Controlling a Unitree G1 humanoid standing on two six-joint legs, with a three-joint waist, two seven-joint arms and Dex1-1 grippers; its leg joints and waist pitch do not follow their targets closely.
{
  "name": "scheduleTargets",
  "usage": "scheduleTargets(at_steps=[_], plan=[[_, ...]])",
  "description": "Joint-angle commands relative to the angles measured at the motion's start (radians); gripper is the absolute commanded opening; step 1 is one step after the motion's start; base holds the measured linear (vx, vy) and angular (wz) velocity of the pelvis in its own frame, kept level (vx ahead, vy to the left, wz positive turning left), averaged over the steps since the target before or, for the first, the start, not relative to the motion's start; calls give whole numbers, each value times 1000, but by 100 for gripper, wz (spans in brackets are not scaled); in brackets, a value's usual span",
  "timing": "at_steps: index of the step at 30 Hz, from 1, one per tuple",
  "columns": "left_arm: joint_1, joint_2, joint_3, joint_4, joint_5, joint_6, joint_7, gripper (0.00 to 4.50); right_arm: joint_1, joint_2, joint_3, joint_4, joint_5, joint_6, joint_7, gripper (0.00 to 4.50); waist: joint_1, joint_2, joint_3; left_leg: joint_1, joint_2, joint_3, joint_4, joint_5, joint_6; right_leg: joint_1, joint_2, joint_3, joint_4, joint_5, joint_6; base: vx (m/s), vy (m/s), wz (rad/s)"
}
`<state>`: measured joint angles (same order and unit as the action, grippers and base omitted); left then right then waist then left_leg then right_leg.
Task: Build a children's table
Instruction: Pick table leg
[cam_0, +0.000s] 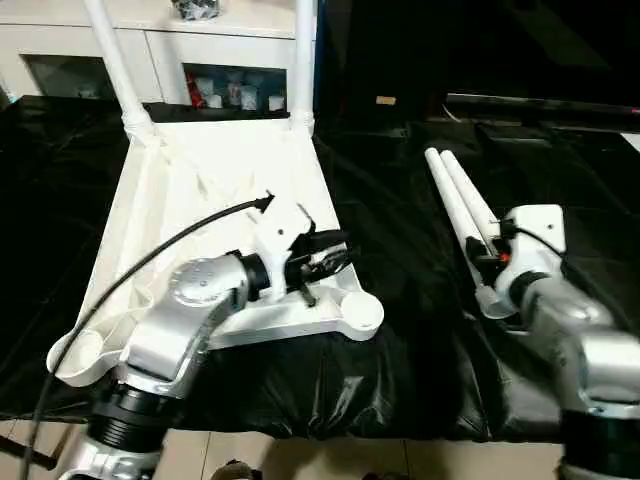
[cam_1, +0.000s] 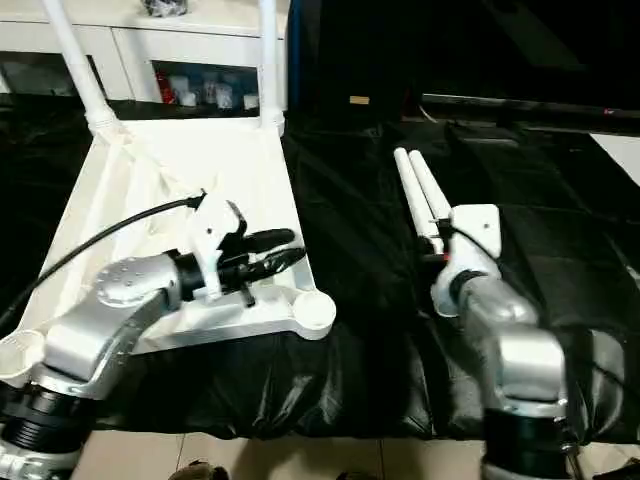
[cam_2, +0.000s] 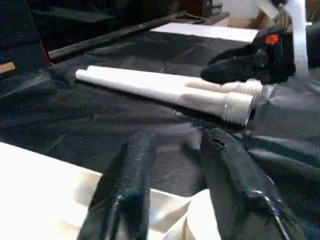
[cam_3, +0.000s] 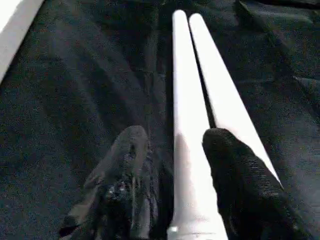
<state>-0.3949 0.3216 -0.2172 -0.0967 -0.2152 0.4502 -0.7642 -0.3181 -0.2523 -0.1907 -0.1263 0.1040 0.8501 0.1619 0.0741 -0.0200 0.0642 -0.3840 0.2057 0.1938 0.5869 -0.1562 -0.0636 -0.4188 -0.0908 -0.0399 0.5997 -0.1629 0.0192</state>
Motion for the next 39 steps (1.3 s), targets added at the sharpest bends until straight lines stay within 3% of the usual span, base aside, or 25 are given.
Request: scheduleTargets(at_steps=[1,2,3,4,7,9,10,11,12,16,18,27,28,30,39], plan=[[-20,15,-25,-14,13,15,-30,217,-25,-19,-23,32,-1,8,4,247,-5,7,-69,26,4,-15,-76,-379,-73,26,-23,19,-89,-440,-47,0,0,0],[-18,31,-33,-25,6,29,-49,223,-46,-27,-25,73,7,-9,18,253,-6,14,-67,27,3,-14,-76,-379,-73,24,-23,21,-89,-432,-52,0,0,0],[-17,39,-35,-32,-1,38,-60,233,-60,-38,-21,106,6,-20,26,265,-8,12,-69,30,4,-13,-74,-382,-73,23,-23,21,-88,-425,-59,0,0,0],[-14,50,-35,-42,-18,54,-76,233,-83,-55,-15,164,-1,-45,33,265,-11,6,-71,25,4,-14,-74,-367,-70,31,-24,20,-83,-402,-73,0,0,0],[-12,55,-33,-47,-26,65,-80,262,-104,-68,-16,216,-4,-66,35,295,-10,7,-74,23,4,-7,-68,-314,-61,35,-23,24,-76,-331,-110,0,0,0],[-8,76,-34,-55,-19,66,-85,277,-154,-106,6,316,-36,-83,31,311,-12,-2,-77,18,5,-7,-66,-273,-55,42,-23,23,-67,-280,-129,0,0,0],[-8,76,-34,-55,-19,66,-85,289,-154,-106,6,316,-36,-83,31,323,-12,1,-76,18,4,-5,-64,-253,-53,43,-22,24,-63,-257,-141,0,0,0],[-8,80,-33,-54,-16,64,-86,289,-173,-118,18,344,-46,-75,33,323,-11,-3,-75,19,4,-2,-62,-251,-51,41,-21,25,-64,-257,-141,0,0,0],[-10,82,-33,-51,-7,58,-81,314,-194,-126,25,375,-37,-61,60,332,-9,1,-77,21,4,-3,-60,-247,-49,42,-23,25,-60,-256,-147,0,0,0],[-12,83,-34,-50,-2,55,-78,327,-202,-127,24,388,-24,-59,78,332,-11,1,-77,18,5,-2,-59,-243,-40,46,-24,25,-60,-255,-149,0,0,0],[-15,85,-39,-51,7,56,-73,335,-235,-143,47,450,-13,-22,123,332,-10,-8,-77,18,6,-2,-60,-237,-36,47,-23,24,-59,-250,-156,0,0,0],[-12,112,-36,-58,-11,78,-92,335,-335,-153,55,588,12,15,193,332,-8,-3,-74,24,7,-3,-59,-279,-48,41,-25,23,-64,-325,-154,0,0,0],[-13,111,-38,-59,-15,84,-100,335,-345,-159,60,601,13,31,205,332,-7,3,-73,25,7,-3,-59,-282,-50,40,-26,23,-64,-325,-155,0,0,0],[-12,117,-43,-68,-26,94,-118,335,-363,-164,63,638,6,42,201,332,-8,-3,-75,23,6,-3,-59,-278,-53,41,-26,22,-64,-322,-159,0,0,0],[-10,135,-52,-80,-47,122,-147,335,-404,-168,55,747,8,9,200,332,-7,-1,-76,21,5,-3,-57,-273,-55,43,-26,22,-60,-304,-172,0,0,0]])
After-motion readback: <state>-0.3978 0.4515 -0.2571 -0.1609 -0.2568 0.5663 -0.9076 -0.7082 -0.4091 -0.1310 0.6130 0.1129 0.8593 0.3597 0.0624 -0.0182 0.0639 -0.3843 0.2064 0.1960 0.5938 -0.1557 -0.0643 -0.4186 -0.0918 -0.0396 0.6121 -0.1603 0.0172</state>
